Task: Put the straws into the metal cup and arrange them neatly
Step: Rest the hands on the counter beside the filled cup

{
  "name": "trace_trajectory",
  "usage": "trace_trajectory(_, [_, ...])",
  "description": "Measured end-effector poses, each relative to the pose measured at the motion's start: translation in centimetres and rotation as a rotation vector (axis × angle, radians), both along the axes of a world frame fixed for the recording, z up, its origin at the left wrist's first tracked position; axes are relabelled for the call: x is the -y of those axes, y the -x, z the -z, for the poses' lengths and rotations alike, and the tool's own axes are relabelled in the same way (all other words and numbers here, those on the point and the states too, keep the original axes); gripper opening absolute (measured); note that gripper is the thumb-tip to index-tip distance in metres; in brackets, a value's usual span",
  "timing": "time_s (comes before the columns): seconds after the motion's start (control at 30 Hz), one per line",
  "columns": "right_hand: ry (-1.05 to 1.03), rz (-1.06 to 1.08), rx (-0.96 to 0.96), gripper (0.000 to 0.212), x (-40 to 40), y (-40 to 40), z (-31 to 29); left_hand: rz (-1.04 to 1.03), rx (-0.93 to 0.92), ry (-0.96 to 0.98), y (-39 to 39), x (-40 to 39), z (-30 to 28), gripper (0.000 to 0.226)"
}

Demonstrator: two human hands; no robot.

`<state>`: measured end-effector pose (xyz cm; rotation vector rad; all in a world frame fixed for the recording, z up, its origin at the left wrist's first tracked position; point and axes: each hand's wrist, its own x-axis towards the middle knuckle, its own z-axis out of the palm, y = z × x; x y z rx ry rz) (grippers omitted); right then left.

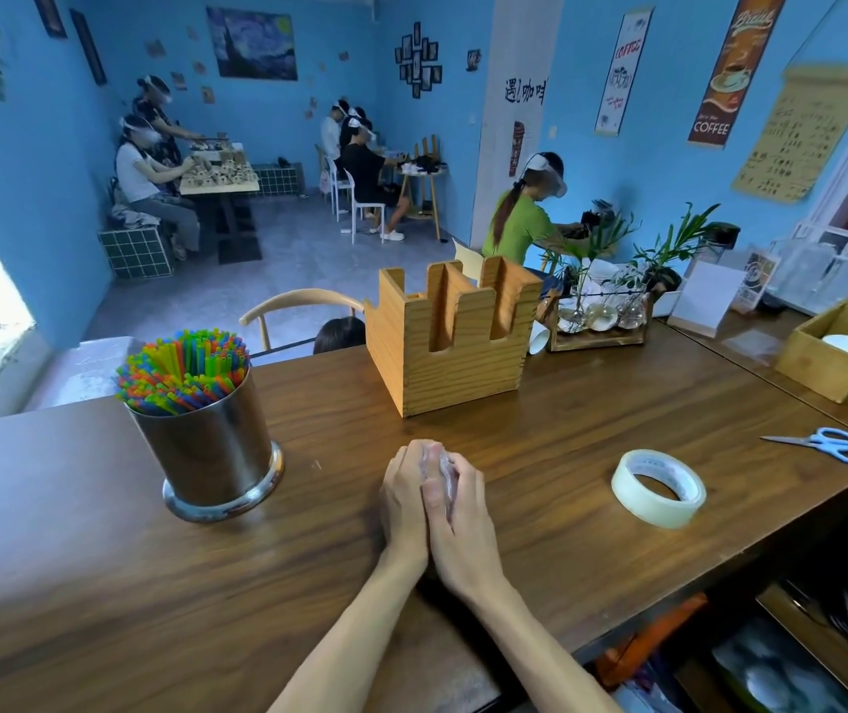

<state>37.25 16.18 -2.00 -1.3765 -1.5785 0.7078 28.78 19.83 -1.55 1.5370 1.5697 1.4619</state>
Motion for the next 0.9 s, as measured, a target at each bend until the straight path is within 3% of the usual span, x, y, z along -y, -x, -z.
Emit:
trace_trajectory(0.1, [-0.047,-0.023,-0.034,0.054,0.0,0.0,0.2,0.016,0.042,0.035,-0.3,0.4,-0.8,0.021])
trace_trajectory(0.27, [-0.093,0.038,-0.048,0.045,-1.5,-0.3,-0.4,0.039,0.118,0.039,-0.6,1.5,-1.7,0.023])
trace_trajectory(0.47, [-0.159,0.066,0.064,0.039,-2.4,-0.7,-0.4,0.056,-0.068,-0.104,-0.7,3.1,-0.8,0.042])
trace_trajectory(0.57, [-0.106,0.096,-0.039,0.035,-2.1,-0.3,-1.2,0.05,-0.025,-0.132,-0.6,3.9,-0.3,0.048])
trace_trajectory(0.67, [-0.04,0.147,-0.16,0.013,-1.7,0.0,-1.8,0.06,0.002,-0.184,-0.7,4.9,0.0,0.055])
trace_trajectory(0.9, [0.011,0.113,-0.266,0.016,1.2,-0.8,-2.2,-0.078,-0.02,-0.23,-1.7,5.2,-0.8,0.033])
